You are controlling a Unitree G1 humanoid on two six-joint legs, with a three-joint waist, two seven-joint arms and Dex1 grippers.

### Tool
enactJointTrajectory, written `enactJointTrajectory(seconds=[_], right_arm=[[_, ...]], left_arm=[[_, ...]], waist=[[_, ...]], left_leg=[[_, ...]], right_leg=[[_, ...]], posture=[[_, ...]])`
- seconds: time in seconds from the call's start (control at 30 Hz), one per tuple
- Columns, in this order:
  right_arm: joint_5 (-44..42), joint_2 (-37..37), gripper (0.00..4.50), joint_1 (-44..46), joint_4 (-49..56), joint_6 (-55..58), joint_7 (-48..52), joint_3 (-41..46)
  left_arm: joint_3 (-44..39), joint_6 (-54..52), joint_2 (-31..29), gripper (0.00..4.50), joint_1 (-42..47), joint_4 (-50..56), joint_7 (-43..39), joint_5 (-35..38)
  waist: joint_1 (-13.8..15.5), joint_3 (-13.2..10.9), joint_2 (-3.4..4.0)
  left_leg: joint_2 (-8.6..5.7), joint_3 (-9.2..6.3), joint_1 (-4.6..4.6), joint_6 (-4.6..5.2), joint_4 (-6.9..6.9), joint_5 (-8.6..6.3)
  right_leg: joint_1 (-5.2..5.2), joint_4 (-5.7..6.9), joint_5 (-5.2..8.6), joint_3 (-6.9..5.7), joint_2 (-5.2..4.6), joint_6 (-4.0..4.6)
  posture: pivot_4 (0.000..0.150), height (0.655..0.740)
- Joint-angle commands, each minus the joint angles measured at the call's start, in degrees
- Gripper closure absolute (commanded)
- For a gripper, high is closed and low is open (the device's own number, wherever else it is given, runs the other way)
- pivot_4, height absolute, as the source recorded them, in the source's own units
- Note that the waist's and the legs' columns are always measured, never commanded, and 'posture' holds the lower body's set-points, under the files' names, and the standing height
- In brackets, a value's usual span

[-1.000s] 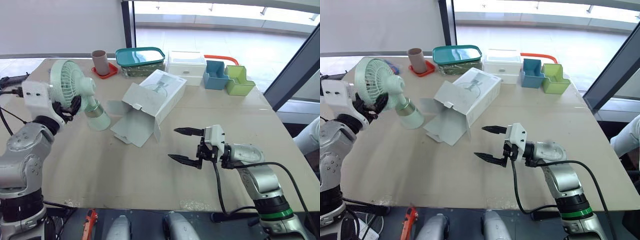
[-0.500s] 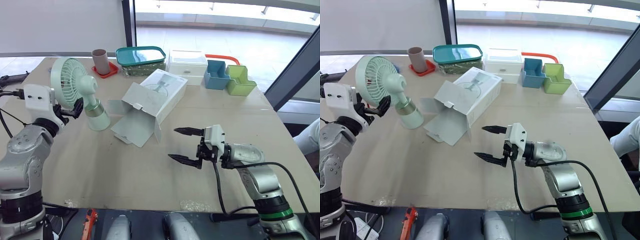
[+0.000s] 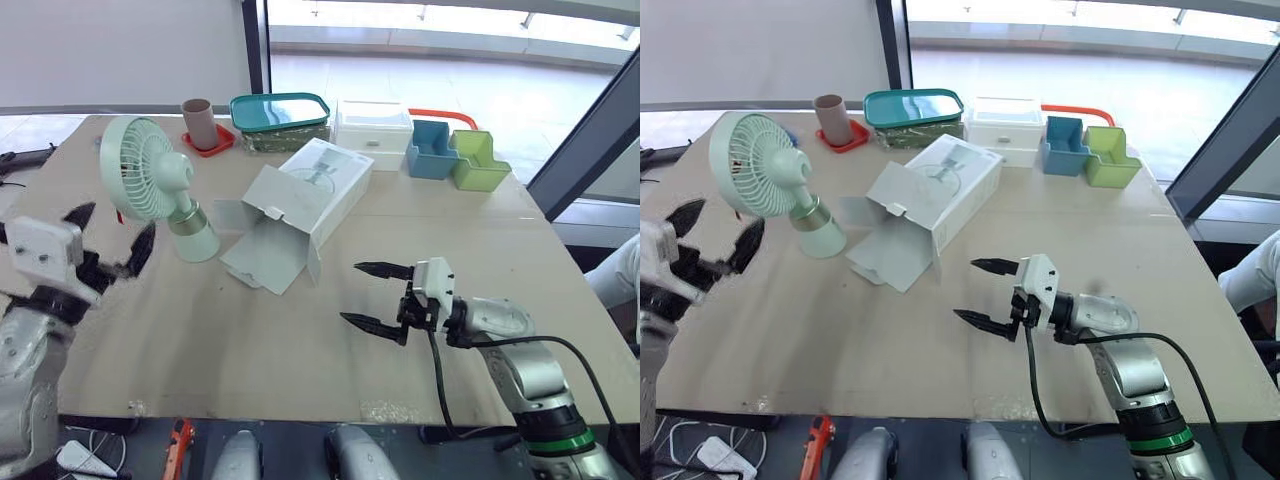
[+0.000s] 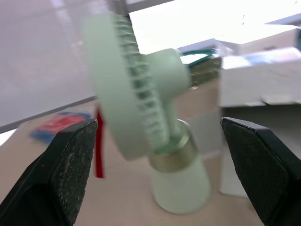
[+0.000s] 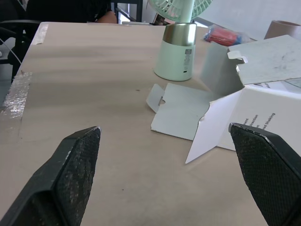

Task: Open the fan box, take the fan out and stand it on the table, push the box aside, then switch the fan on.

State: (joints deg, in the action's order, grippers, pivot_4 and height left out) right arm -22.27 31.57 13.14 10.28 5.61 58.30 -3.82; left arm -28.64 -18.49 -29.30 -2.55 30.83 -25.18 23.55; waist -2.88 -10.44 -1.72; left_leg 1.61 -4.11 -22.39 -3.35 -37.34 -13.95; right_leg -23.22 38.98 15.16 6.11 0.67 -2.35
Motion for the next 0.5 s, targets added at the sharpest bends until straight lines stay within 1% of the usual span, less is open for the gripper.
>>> enactJointTrajectory(seconds=[0.03, 0.1, 0.13, 0.33, 0.43, 0.5], right_arm=[[-0.10, -0.49, 0.00, -0.63, 3.70, 1.15, -1.97, 0.03], [0.12, -1.01, 0.00, -0.67, 4.26, 1.97, -2.90, -0.71], [0.34, -1.31, 0.00, -0.51, 4.40, 2.34, -3.49, -0.99], [3.54, -5.00, 0.00, 1.90, 5.73, 7.86, -12.15, -2.57], [5.85, -6.92, 0.00, 3.24, 6.28, 10.46, -16.62, -3.43], [7.16, -9.25, 0.00, 4.50, 7.42, 12.76, -19.75, -5.12]], left_arm=[[4.14, 12.21, -1.79, 0.05, -7.91, 4.09, -9.39, -4.09], [6.12, 13.38, -1.34, 0.05, -9.01, 3.47, -11.06, -3.55], [7.13, 13.81, -1.37, 0.05, -8.94, 2.48, -11.71, -3.46], [15.27, 8.83, -3.32, 0.05, -7.14, -6.29, -20.06, 0.64], [17.28, 11.87, -3.65, 0.05, -5.13, -10.34, -23.48, 0.08], [19.23, 12.75, -4.61, 0.05, -2.29, -14.24, -25.77, -1.23]], waist=[[0.12, 0.00, 0.01], [0.20, 0.00, 0.00], [0.20, 0.00, 0.00], [-0.12, -0.01, 0.02], [-0.11, -0.01, 0.02], [-0.04, -0.01, 0.01]], left_leg=[[-0.02, 0.02, 0.02, 0.01, 0.04, -0.01], [0.00, 0.01, 0.01, 0.01, 0.03, 0.00], [-0.02, 0.04, 0.02, 0.01, 0.02, 0.00], [0.02, 0.08, 0.04, 0.01, 0.01, 0.00], [0.06, 0.08, 0.00, 0.01, 0.02, 0.00], [0.05, 0.07, -0.04, 0.02, 0.03, -0.01]], right_leg=[[-0.01, 0.01, 0.06, 0.04, 0.00, 0.00], [-0.01, 0.01, 0.10, 0.03, 0.02, 0.03], [0.00, 0.01, 0.18, 0.06, 0.01, -0.10], [-0.04, 0.02, 0.20, 0.08, 0.07, -0.14], [-0.10, 0.03, 0.19, 0.07, 0.11, -0.10], [-0.11, 0.03, 0.17, 0.07, 0.08, -0.05]], posture=[[0.150, 0.7400], [0.150, 0.7400], [0.150, 0.7400], [0.150, 0.7400], [0.150, 0.7400], [0.150, 0.7400]])
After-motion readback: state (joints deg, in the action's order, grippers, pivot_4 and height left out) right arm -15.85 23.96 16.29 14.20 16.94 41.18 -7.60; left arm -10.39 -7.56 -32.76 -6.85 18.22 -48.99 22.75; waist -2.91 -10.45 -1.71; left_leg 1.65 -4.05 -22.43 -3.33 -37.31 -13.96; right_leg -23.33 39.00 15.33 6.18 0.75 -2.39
